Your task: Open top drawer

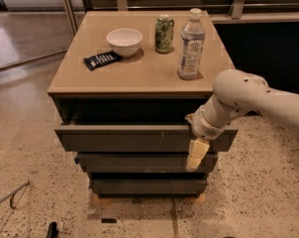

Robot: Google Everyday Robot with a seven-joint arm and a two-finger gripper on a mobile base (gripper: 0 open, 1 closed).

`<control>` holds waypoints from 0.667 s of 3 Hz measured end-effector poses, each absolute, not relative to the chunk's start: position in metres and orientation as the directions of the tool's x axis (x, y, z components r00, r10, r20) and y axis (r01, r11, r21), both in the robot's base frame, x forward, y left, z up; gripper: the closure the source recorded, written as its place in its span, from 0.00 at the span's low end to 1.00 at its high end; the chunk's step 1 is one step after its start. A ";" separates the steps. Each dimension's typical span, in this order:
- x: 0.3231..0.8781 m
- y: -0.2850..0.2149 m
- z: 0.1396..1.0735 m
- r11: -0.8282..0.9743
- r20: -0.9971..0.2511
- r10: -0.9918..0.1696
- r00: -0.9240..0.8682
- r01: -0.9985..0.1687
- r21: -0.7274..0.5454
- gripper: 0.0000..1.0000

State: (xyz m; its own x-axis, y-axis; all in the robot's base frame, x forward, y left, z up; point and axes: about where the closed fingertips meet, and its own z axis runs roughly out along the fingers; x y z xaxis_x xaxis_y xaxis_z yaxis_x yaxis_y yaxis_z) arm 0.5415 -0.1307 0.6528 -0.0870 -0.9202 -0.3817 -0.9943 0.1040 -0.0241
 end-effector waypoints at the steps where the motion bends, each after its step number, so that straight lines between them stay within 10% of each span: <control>1: 0.537 -0.131 0.649 0.097 -0.381 -0.919 -0.100 -0.995 0.028 0.00; 2: 0.527 -0.132 0.647 0.082 -0.380 -0.918 -0.113 -0.992 0.097 0.00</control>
Offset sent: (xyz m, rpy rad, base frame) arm -0.0271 -0.0042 -0.0049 0.0182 0.2033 0.0376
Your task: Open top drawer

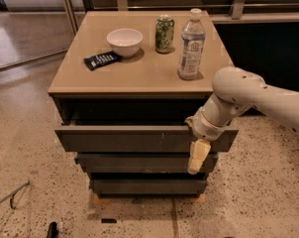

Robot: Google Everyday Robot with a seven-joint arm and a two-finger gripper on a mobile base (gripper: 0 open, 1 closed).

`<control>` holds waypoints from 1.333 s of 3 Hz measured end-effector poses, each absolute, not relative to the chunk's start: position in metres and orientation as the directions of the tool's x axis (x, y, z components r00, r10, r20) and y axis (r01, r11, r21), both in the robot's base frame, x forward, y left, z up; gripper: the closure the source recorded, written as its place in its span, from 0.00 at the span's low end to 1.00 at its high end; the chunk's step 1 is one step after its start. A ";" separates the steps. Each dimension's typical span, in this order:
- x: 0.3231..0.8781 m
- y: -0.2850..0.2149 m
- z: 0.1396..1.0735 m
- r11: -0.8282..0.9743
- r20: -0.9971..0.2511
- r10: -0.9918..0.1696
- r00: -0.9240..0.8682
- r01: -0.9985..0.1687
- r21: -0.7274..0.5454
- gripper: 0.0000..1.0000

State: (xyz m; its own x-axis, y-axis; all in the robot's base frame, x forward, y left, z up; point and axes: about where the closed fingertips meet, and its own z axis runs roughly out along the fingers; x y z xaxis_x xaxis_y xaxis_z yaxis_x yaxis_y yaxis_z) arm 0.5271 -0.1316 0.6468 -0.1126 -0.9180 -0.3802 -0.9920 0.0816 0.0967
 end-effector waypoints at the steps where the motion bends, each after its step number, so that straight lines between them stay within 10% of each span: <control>1: 0.511 -0.135 0.648 0.074 -0.380 -0.917 -0.126 -0.986 0.149 0.00; 4: 0.434 -0.144 0.671 0.034 -0.372 -0.919 -0.129 -0.967 0.251 0.00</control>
Offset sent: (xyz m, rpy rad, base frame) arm -0.0518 -0.0128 0.0119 0.0143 0.1152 0.0124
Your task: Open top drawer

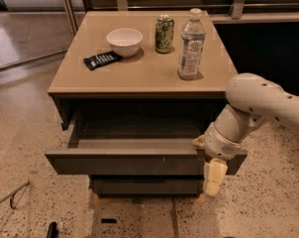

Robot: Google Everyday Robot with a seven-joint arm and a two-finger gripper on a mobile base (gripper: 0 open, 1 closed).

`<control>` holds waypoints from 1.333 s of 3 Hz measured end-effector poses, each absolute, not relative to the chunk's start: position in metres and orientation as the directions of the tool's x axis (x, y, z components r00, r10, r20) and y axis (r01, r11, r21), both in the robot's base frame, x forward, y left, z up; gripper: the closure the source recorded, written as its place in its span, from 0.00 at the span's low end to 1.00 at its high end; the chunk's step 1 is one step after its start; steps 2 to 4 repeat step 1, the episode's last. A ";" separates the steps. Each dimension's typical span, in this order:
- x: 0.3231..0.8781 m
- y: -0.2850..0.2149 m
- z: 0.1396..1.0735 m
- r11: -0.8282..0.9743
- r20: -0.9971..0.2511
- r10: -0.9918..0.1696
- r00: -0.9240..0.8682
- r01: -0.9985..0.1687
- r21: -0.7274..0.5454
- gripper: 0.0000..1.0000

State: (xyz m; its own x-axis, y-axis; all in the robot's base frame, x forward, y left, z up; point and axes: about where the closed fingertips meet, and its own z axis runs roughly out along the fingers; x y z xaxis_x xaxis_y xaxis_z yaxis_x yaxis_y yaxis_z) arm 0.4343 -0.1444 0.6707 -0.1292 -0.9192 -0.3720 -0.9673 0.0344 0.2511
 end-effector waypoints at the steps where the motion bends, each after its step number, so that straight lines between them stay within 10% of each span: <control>1: 0.434 -0.144 0.671 0.034 -0.372 -0.919 -0.129 -0.967 0.251 0.00; 4: 0.434 -0.144 0.671 0.034 -0.372 -0.919 -0.129 -0.967 0.251 0.00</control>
Offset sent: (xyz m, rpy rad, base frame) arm 0.0000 0.0000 0.0000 0.0000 0.0000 0.0000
